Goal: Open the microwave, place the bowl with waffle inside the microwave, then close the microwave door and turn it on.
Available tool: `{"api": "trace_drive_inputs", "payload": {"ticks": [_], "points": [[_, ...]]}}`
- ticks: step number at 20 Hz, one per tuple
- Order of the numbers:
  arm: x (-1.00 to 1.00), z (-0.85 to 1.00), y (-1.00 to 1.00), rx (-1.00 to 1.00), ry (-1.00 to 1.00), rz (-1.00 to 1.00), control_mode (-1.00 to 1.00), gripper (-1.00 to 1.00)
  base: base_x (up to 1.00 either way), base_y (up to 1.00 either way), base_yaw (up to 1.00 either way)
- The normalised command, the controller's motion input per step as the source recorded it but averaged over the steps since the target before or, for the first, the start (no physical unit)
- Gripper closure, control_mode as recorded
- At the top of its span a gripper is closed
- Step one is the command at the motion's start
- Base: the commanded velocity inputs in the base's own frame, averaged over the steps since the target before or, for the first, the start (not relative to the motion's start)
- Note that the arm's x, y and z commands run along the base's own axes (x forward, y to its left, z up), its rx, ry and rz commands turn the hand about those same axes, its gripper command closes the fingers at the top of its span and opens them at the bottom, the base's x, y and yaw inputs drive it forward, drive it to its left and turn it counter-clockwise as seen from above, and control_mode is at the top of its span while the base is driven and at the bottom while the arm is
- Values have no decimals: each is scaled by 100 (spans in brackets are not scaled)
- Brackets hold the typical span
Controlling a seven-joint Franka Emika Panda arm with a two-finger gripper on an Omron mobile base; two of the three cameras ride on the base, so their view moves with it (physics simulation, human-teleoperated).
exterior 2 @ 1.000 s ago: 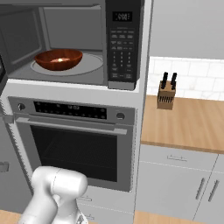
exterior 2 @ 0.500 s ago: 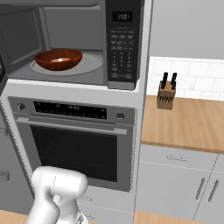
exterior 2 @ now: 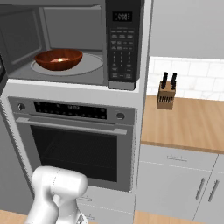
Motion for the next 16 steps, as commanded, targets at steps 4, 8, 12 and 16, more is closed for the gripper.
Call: {"api": "trace_drive_inputs", "payload": {"ticks": [4, 8, 12, 16], "points": [[3, 0, 54, -22, -21, -18, -100, -100, 0, 0, 0], [0, 0, 49, -21, -31, -16, -100, -100, 0, 0, 0], [0, 0, 47, -20, -32, -15, -100, -100, 0, 0, 0], [-11, 1, 45, -20, -32, -15, -100, -100, 0, 0, 0]]}}
